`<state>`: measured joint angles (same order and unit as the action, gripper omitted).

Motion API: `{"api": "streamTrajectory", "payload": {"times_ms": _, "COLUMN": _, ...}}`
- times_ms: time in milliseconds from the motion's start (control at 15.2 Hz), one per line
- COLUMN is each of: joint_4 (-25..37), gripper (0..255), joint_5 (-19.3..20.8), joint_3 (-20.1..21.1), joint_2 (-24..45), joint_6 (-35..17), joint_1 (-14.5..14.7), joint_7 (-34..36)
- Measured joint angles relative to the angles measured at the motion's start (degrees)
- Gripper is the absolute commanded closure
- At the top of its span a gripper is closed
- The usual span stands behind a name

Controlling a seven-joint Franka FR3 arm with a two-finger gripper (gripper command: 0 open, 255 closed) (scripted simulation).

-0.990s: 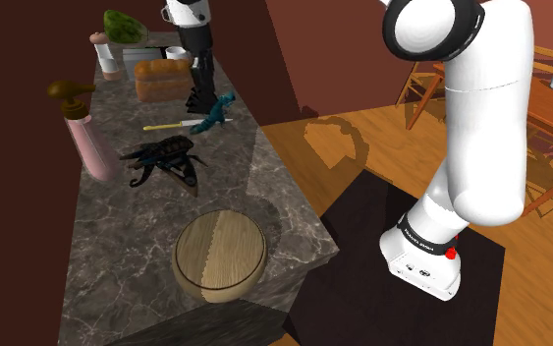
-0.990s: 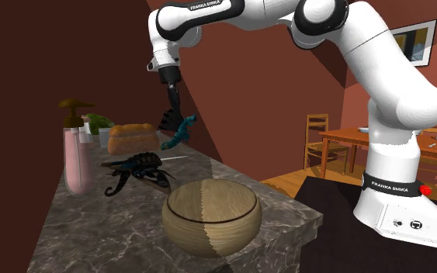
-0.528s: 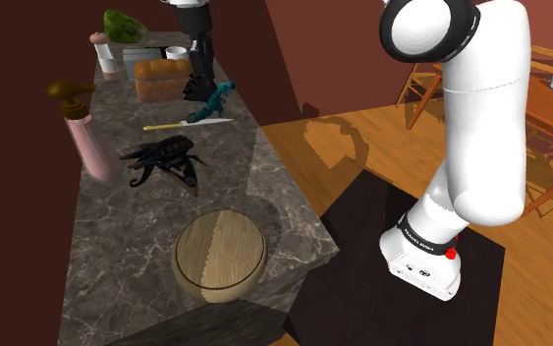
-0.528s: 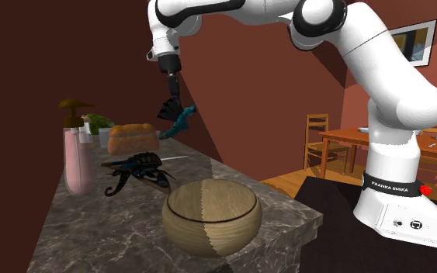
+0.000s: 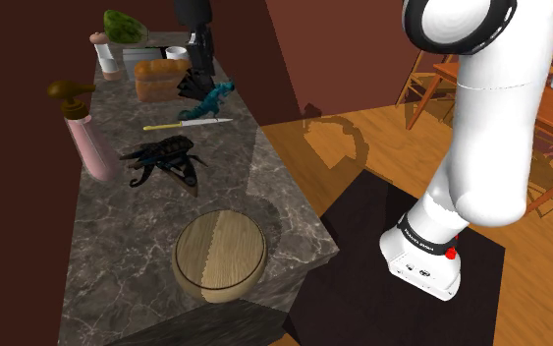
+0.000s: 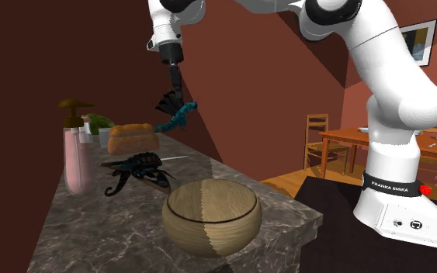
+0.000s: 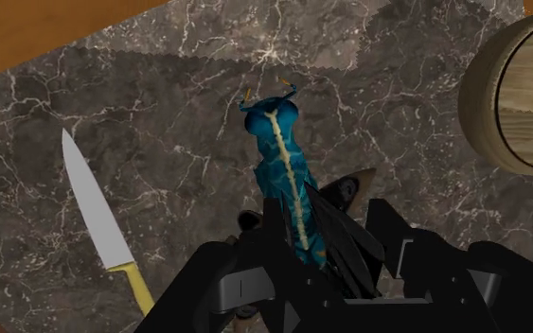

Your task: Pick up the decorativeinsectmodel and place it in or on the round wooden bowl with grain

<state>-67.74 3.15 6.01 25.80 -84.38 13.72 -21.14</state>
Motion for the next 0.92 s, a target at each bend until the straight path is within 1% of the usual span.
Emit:
{"api": "streamTrajectory", "payload": {"times_ms": 330, "joint_4": -11.65, "gripper": 255, "joint_5": -1.06, "joint_3": 1.79, "joint_2": -8.76, "joint_6": -2.89, "joint_1": 2.68, "joint_7": 4.79}}
{"api": "streamTrajectory", "payload": {"times_ms": 396, "joint_4": -11.78, "gripper": 255, "joint_5": -1.16, "joint_3": 2.14, "joint_2": -9.15, "joint_6": -2.64, "joint_1": 3.26, "joint_7": 5.73}}
{"api": "streamTrajectory", "payload": {"times_ms": 594, "joint_4": -17.39, "gripper": 255, "joint_5": -1.96, "joint_3": 3.32, "joint_2": -13.56, "joint_6": -3.87, "joint_1": 4.76, "joint_7": 8.49}}
{"api": "streamTrajectory", "payload": {"times_ms": 924, "joint_4": -22.80, "gripper": 255, "joint_5": -3.36, "joint_3": 5.71, "joint_2": -18.79, "joint_6": -4.18, "joint_1": 7.67, "joint_7": 13.78}}
